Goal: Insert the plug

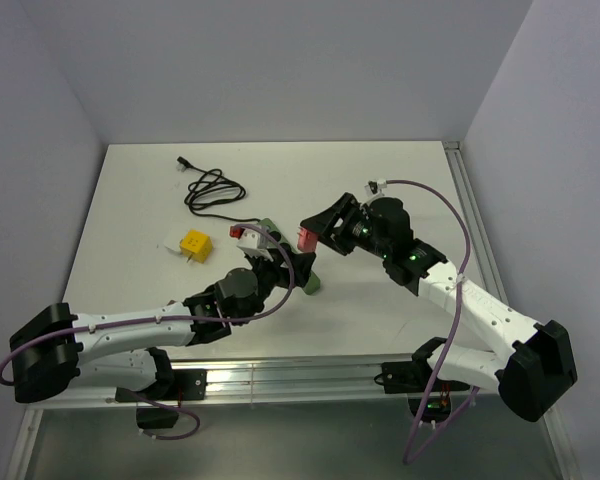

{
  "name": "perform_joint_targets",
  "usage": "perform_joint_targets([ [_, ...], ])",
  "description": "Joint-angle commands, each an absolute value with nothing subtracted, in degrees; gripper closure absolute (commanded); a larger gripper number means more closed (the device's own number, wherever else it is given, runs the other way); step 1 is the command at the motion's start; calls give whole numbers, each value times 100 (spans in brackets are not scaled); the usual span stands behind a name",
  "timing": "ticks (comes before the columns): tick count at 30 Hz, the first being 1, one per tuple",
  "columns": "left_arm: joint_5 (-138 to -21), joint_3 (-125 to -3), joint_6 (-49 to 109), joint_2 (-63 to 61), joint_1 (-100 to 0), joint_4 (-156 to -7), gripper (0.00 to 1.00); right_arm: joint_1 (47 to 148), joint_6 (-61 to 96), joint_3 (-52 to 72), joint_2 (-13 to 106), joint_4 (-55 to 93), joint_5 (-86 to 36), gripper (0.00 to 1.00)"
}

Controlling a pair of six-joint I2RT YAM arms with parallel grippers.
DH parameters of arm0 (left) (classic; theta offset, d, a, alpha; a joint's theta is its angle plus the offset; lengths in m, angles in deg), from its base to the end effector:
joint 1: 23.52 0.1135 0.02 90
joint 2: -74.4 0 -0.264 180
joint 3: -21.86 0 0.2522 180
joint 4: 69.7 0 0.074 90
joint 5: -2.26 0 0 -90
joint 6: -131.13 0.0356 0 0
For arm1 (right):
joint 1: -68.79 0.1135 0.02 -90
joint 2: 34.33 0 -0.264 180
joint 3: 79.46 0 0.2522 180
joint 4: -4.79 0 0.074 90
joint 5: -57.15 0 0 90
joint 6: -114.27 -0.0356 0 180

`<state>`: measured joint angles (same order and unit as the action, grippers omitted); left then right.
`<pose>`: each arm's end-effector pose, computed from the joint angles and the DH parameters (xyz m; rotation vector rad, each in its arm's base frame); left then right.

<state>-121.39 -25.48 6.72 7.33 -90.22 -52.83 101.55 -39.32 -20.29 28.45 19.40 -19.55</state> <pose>0.1202 -0.2292 0.2663 0.0028 1.6860 -0.8790 0.2093 0.1444 0.2984 0.3905 2.0880 1.3059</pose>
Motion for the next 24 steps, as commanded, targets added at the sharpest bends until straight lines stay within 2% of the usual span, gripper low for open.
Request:
perform_joint_targets([
  [1,-12299,-2855,879,673,-9050,-4910,28,10254,-3893,-1964,2754,1820,-2107,100],
  [5,-12185,-2873,896,620,-9032,-4865,34,10386,-3840,-1885,2834,1970,-2151,100],
  [8,-12071,-2917,756,567,-8944,-5041,43,10500,-3866,-1868,2798,1961,-2239,100],
  [11,-11895,-2864,712,619,-8847,-5006,56,10614,-3840,-1797,2772,2022,-2388,100],
  [12,-11825,-2803,677,628,-8786,-4997,66,10684,-3831,-1771,2763,2031,-2414,100],
  [14,-11641,-2794,607,690,-8716,-5093,76,10729,-3822,-1753,2763,2066,-2450,100],
  [15,-11570,-2785,528,699,-8672,-5164,94,10738,-3770,-1727,2789,2075,-2432,100],
  [16,-11526,-2776,475,708,-8584,-5225,100,10746,-3726,-1710,2790,2093,-2406,100],
  [17,-11490,-2776,431,734,-8549,-5287,100,10764,-3682,-1675,2816,2128,-2397,99],
  [18,-11386,-2732,309,760,-8479,-5400,100,10764,-3568,-1596,2842,2163,-2362,84],
  [20,-11280,-2662,176,865,-8373,-5507,100,10764,-3392,-1499,2886,2294,-2309,63],
  [21,-10983,-2609,89,909,-8320,-5611,99,10764,-3148,-1385,2921,2365,-2257,46],
  [24,-10027,-2504,-17,1120,-7839,-5797,100,10755,-2621,-1209,2887,2690,-2291,28],
])
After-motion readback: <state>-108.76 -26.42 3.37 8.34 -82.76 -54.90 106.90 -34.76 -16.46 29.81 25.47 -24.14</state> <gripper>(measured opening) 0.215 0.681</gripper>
